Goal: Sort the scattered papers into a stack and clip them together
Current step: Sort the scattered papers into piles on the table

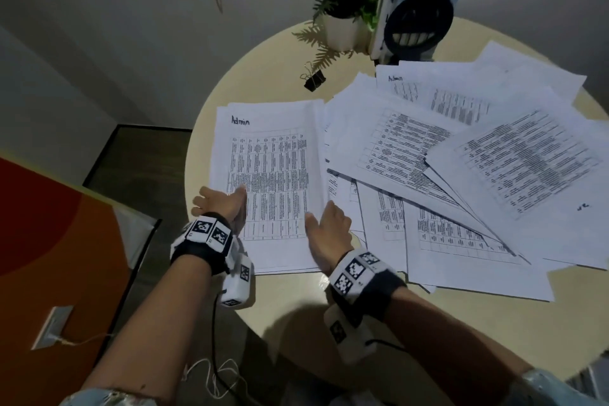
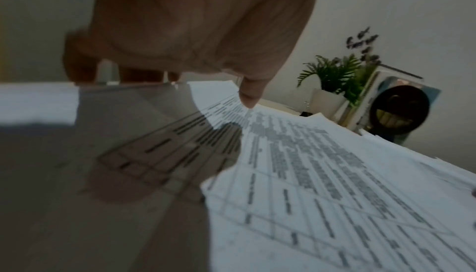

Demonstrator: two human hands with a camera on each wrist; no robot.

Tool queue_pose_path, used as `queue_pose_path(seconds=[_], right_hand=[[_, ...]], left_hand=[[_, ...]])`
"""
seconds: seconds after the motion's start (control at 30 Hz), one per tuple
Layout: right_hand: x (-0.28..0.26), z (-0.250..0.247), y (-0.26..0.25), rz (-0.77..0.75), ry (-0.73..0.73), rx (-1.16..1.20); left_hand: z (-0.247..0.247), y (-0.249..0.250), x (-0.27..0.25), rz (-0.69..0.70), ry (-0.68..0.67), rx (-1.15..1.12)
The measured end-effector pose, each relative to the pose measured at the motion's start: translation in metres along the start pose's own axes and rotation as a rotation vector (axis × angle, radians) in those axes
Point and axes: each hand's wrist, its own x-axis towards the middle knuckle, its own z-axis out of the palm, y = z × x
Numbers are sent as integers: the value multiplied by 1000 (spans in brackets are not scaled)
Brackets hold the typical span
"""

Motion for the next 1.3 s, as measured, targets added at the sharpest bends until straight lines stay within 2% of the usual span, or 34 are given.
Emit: queue_pose_path(seconds=[0.07, 0.13, 0.2, 0.23, 0.27, 0.37, 0.43, 0.5, 0.57, 0.63, 0.73, 0.8, 0.87, 0.9, 1.0, 1.1, 1.13, 1.17, 1.23, 1.27, 1.3], right_hand=[[8, -35, 9, -66, 89, 26], [16, -76, 26, -126, 265, -18], [21, -118, 50, -110, 389, -134], [23, -137, 63, -73, 408, -215], [25, -153, 78, -26, 400, -319], [22, -186, 122, 92, 327, -659], [17, -200, 151, 132, 289, -757], [14, -216, 175, 143, 263, -757], [13, -232, 187, 105, 265, -671], [13, -248, 188, 93, 251, -480], [15, -254, 181, 61, 133, -96], [15, -250, 163, -9, 57, 222], [20, -244, 140, -35, -67, 549], [27, -240, 131, -31, -108, 620], [46, -229, 107, -78, -203, 640], [56, -223, 100, -154, -335, 551], [61, -224, 102, -160, -325, 511], [65, -230, 106, -169, -253, 443], [80, -247, 120, -192, 49, 114], [85, -258, 130, -140, 236, -66], [88, -267, 139, -24, 365, -165]], left_hand=[[0, 10, -12, 53, 95, 56], [4, 27, -26, 173, 138, -5], [12, 48, -42, 302, 60, -156], [19, 59, -49, 316, -4, -260], [28, 70, -52, 285, -80, -370], [70, 93, -70, -12, -410, -698], [109, 100, -89, -108, -606, -729], [148, 106, -105, -103, -717, -723], [173, 118, -116, -45, -650, -704], [187, 129, -123, 4, -508, -664], [203, 139, -126, 95, -255, -438], [207, 138, -128, 153, -161, -270], [207, 134, -137, 241, -164, -117], [205, 129, -140, 293, -192, -67], [199, 107, -135, 348, -283, -39], [188, 100, -136, 309, -245, -199], [186, 102, -138, 300, -232, -219], [184, 104, -140, 299, -223, -234], [184, 107, -137, 324, -206, -332], [185, 109, -135, 330, -193, -355], [189, 109, -132, 325, -186, -356]])
